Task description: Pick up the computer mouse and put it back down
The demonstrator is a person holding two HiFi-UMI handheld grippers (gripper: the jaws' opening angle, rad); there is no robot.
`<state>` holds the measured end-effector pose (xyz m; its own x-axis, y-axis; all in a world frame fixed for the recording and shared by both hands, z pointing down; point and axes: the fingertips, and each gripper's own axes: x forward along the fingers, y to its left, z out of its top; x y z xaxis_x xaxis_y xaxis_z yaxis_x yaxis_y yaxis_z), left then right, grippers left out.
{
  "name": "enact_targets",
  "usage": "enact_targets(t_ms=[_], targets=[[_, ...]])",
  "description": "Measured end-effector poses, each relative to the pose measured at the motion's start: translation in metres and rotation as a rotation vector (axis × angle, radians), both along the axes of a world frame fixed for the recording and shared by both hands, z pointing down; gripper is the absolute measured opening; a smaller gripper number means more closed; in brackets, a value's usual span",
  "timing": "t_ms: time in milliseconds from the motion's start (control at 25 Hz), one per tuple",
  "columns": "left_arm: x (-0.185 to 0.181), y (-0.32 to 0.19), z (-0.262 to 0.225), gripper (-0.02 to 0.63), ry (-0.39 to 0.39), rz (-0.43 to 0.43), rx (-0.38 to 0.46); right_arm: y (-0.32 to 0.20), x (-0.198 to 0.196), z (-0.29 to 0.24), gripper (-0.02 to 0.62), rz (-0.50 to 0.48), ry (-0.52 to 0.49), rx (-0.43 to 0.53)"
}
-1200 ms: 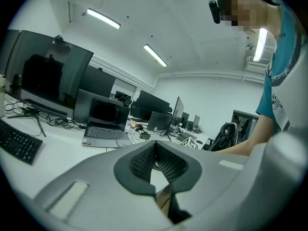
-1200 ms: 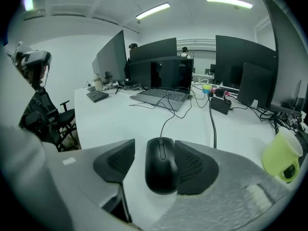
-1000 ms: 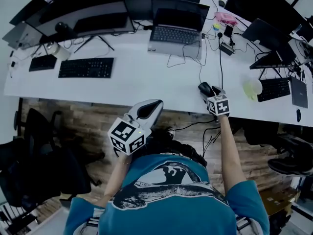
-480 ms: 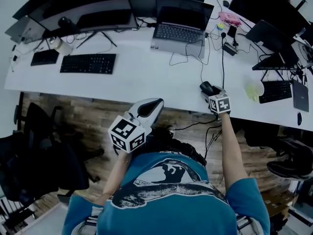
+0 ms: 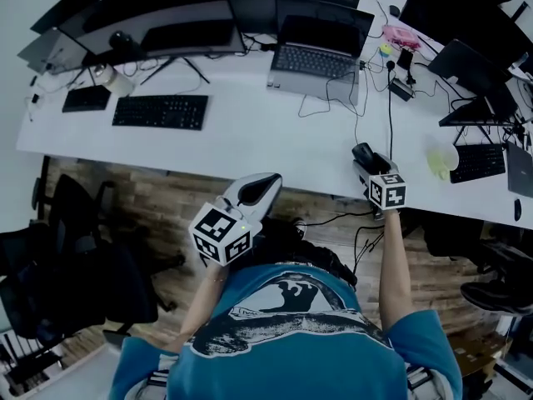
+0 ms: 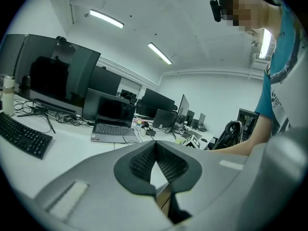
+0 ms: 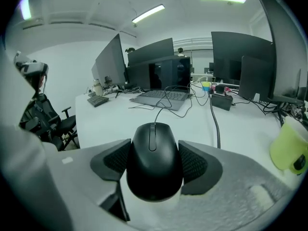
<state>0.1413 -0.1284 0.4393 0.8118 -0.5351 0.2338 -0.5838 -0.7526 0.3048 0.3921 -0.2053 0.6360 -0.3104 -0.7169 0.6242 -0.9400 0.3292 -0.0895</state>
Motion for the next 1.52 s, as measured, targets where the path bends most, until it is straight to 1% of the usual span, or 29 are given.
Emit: enact_targets(t_ms=[200, 480, 640, 800, 1000, 1160, 1320, 1520], targets=[[-0.010, -0.007, 0.000, 0.014, -0.001, -0.010, -0.004, 0.004, -0.021, -0.044, 0.305, -0.005, -0.038, 0.089], [-0.023, -0.025, 0.000, 0.014, -0.006, 0.018, -0.006, 0.004, -0.068, -0.115, 0.305, -0.011, -0.096, 0.214], [-0.034, -0.042, -0.007, 0.014, -0.004, 0.033, 0.003, 0.003, -0.098, -0.151, 0.305, -0.019, -0.125, 0.259], [-0.053, -0.058, -0.010, 0.014, -0.013, 0.023, 0.007, 0.004, -0.131, -0.176, 0.305, -0.052, -0.140, 0.283], [-0.081, -0.075, -0.014, 0.014, 0.009, -0.020, 0.015, -0.002, -0.167, -0.183, 0.305, -0.092, -0.165, 0.284], [-0.106, -0.082, -0.011, 0.014, 0.000, -0.051, 0.016, -0.016, -0.195, -0.178, 0.305, -0.130, -0.171, 0.273], [-0.137, -0.092, -0.010, 0.014, 0.003, -0.098, 0.010, -0.041, -0.228, -0.174, 0.305, -0.173, -0.167, 0.262], [-0.171, -0.104, -0.011, 0.014, 0.007, -0.140, 0.012, -0.086, -0.275, -0.161, 0.305, -0.207, -0.196, 0.241]])
